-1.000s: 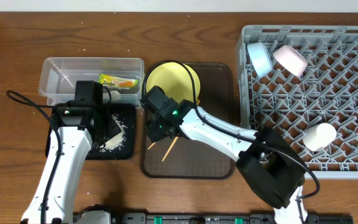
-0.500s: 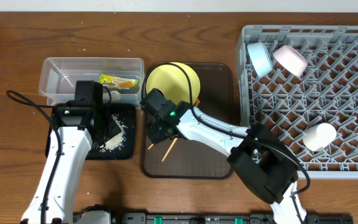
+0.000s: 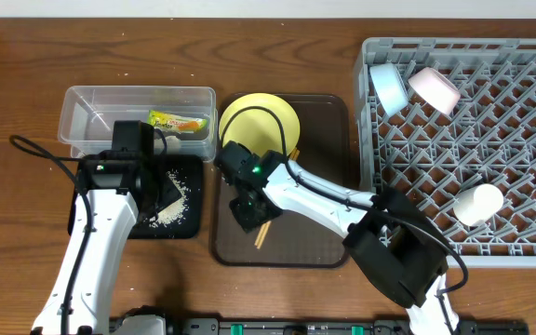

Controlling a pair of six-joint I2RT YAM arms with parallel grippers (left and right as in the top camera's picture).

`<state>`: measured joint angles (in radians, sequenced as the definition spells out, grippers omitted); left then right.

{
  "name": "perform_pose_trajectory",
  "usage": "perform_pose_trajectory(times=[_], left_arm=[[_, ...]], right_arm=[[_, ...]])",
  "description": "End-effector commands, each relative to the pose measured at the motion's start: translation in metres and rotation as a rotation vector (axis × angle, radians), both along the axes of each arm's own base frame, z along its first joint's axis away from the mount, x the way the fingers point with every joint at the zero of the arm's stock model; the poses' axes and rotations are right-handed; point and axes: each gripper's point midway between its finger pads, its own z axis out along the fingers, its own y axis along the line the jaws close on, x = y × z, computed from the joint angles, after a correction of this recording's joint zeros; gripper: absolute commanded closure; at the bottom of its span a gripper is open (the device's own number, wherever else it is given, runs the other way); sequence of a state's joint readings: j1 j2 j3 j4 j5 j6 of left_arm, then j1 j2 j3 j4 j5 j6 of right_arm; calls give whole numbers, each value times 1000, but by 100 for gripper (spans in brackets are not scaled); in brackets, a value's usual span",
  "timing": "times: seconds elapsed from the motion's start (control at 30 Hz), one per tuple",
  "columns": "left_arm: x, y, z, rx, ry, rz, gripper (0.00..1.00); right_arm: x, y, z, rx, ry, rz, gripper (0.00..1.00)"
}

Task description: Sort waste into correct bins and load items into the dishwasher rack

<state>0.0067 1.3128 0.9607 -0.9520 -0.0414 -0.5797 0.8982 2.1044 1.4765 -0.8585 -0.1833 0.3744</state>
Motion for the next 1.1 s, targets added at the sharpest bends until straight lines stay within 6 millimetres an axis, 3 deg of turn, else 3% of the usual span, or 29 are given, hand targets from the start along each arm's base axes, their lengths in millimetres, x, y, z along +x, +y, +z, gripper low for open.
perform_pose_trajectory(times=[0.0,0.37,0.67,0.77,0.93,1.07], left_arm=[[-2,5,1,18,-1,17,40],[-3,5,1,18,5,17,40],[-3,5,1,18,5,17,40],[-3,5,1,18,5,17,40],[-3,5,1,18,5,17,40],[-3,5,1,18,5,17,40]], right_arm=[[-8,-17,-15,-81,26,5,53],[-8,-58,-11,-259,12,-38,52],[2,-53,14,-199,-46,-50,51],[16,-58,30,-193,-112,-117,50],[51,-84,59,-198,-227,-309,50],[70,-106,66,-190,-222,-424,50]])
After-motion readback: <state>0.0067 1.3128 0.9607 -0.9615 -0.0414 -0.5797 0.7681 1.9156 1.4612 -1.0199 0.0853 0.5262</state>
